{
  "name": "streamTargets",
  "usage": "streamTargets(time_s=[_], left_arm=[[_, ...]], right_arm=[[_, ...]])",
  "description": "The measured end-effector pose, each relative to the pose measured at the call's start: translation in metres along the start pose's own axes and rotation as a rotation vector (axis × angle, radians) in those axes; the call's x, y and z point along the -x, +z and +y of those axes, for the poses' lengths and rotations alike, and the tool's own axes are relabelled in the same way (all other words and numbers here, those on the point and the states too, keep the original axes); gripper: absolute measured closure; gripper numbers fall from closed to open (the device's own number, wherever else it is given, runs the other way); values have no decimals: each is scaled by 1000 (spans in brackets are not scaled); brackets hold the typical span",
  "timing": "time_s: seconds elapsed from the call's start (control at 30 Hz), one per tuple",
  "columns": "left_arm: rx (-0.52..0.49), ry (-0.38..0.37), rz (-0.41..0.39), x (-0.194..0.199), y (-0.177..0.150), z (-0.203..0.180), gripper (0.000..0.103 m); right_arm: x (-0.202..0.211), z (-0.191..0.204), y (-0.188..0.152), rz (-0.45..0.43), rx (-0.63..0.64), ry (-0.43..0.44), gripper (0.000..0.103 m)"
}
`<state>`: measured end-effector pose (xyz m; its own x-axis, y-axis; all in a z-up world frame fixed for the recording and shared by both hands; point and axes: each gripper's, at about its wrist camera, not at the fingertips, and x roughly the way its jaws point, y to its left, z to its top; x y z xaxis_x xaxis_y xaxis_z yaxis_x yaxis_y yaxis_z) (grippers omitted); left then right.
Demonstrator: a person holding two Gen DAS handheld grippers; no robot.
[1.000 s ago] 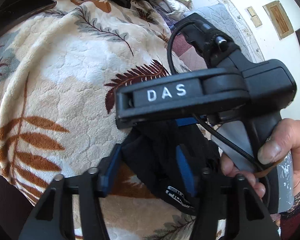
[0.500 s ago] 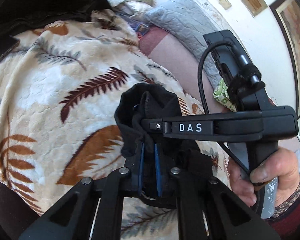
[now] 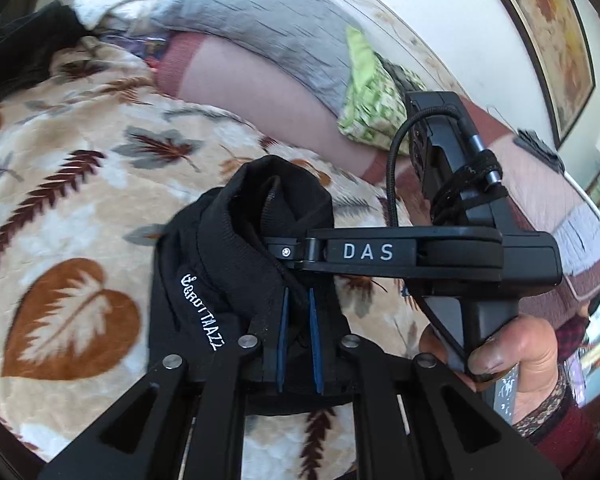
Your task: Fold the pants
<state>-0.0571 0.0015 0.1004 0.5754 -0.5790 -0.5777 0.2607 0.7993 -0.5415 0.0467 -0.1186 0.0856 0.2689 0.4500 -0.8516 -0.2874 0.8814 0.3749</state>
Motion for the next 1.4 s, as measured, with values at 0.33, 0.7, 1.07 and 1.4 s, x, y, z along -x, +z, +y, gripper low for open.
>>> streamTargets(time_s=[0.33, 0.7, 1.07, 1.4], left_arm=[[-138, -42, 175, -65, -28, -60, 92], [-83, -84, 153, -10, -31, -33, 58], [74, 25, 142, -8, -23, 21, 57], [67, 83, 132, -4, -24, 29, 50]], right_arm=[[11, -120, -44, -52, -230, 30, 81], [11, -171, -76, -106, -325, 23, 52], [61, -164, -98, -301, -326, 66, 48], [11, -125, -94, -227, -232, -6, 86]])
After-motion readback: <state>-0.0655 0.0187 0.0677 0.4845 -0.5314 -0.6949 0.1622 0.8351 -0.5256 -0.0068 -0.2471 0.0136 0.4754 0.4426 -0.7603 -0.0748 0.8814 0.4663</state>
